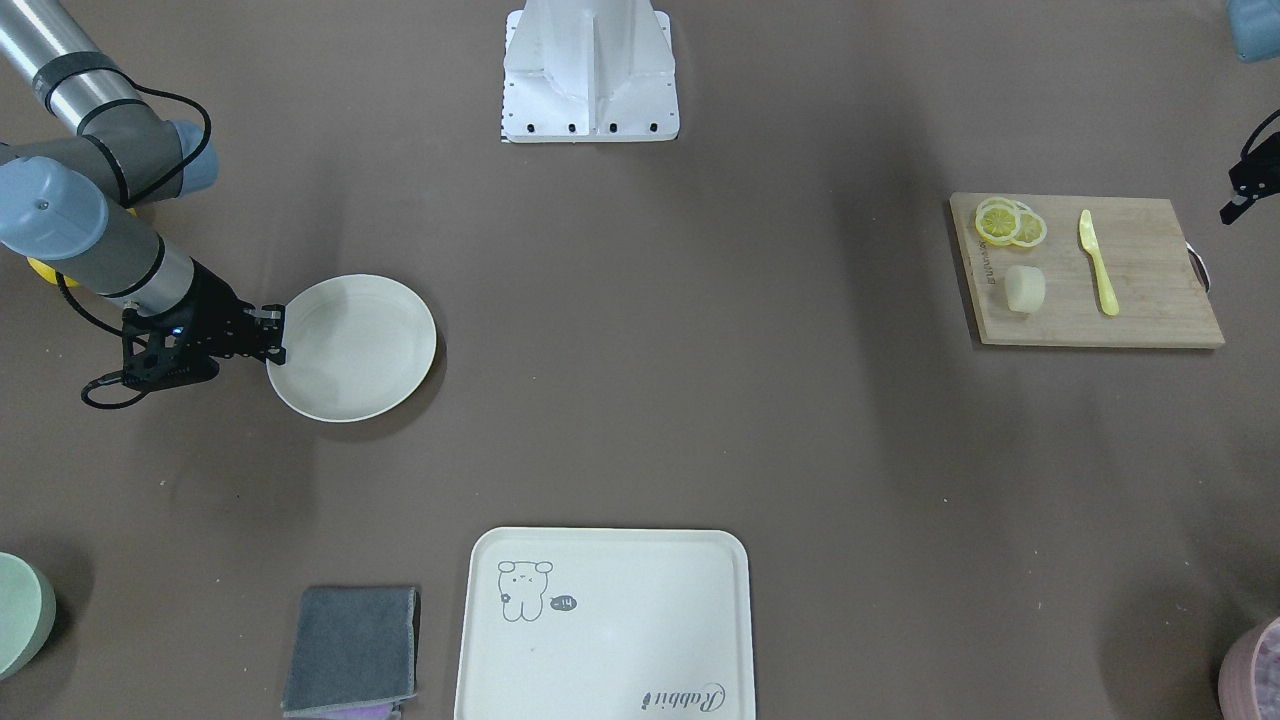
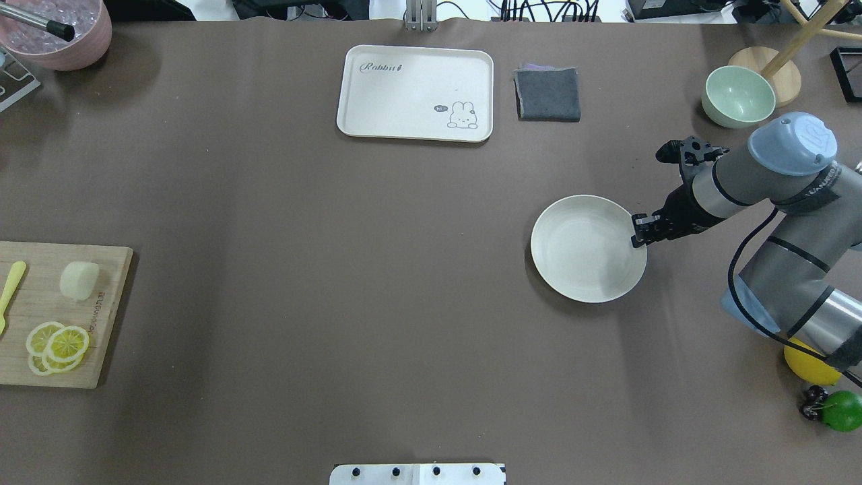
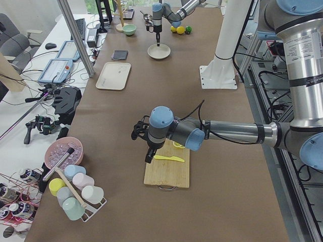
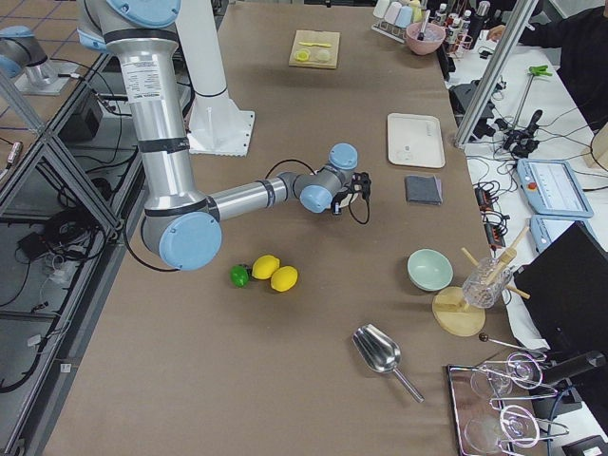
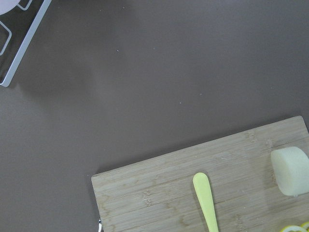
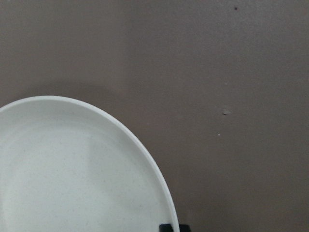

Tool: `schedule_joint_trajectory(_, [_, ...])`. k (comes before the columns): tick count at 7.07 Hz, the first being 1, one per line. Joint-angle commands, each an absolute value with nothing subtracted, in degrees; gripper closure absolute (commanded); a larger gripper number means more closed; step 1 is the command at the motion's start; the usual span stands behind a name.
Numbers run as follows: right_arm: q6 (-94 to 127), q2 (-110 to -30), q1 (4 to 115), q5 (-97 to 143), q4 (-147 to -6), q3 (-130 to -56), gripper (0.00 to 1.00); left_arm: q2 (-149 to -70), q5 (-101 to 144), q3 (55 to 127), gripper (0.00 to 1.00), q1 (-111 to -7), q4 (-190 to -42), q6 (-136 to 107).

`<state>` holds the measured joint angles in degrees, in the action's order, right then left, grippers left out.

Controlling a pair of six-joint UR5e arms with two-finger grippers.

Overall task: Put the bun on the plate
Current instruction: 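Slide the white plate to center with right gripper while left reaches for bun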

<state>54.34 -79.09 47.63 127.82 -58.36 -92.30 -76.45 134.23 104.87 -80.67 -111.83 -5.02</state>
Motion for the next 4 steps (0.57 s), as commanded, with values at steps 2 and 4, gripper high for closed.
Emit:
schedule_joint_trajectory(2, [66.1, -73.1, 45.0, 128.3, -58.0, -94.2, 1.00, -80.5, 129.7, 105.6, 0.02, -72.0, -112.1, -24.7])
schedule_joint_trajectory(4, [74.0, -68.9, 40.5, 126.8, -57.9, -94.7, 1.00, -82.8, 129.4, 105.1, 0.03, -66.0, -112.6, -32.3])
